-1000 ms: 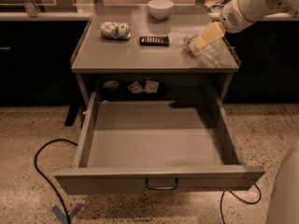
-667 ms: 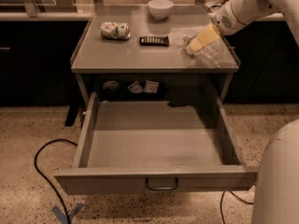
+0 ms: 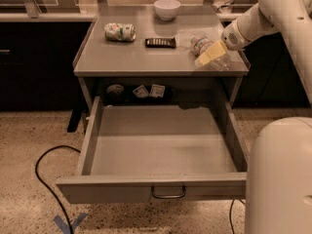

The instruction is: Place water bottle into top drawer

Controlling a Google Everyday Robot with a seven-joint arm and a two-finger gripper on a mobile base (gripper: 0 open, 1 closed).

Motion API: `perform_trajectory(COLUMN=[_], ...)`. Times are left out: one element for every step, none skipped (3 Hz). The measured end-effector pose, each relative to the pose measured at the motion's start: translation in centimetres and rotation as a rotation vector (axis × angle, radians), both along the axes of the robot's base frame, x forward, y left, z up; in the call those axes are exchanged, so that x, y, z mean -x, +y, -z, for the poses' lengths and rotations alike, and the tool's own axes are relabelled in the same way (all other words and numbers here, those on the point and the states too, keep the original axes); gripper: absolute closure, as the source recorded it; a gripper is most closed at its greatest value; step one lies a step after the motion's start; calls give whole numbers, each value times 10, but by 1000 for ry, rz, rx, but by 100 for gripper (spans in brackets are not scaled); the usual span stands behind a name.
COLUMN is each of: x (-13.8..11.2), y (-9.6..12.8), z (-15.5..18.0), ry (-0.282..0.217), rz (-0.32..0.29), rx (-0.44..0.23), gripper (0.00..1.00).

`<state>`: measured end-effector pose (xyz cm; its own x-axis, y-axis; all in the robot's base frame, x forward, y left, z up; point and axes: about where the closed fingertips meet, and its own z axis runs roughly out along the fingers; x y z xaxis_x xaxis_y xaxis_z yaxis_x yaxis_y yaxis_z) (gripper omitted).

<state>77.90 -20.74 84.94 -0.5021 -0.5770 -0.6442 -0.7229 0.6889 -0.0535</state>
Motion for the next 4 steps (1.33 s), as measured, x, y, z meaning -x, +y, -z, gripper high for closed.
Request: perform_trajectory(x=[0, -12, -24, -26], y=[0, 10, 22, 22], z=[0, 10, 22, 22], ry=[0, -5, 0, -1], rz=[0, -26, -58, -59], rx=[0, 13, 32, 32], gripper=[0, 0, 0, 18])
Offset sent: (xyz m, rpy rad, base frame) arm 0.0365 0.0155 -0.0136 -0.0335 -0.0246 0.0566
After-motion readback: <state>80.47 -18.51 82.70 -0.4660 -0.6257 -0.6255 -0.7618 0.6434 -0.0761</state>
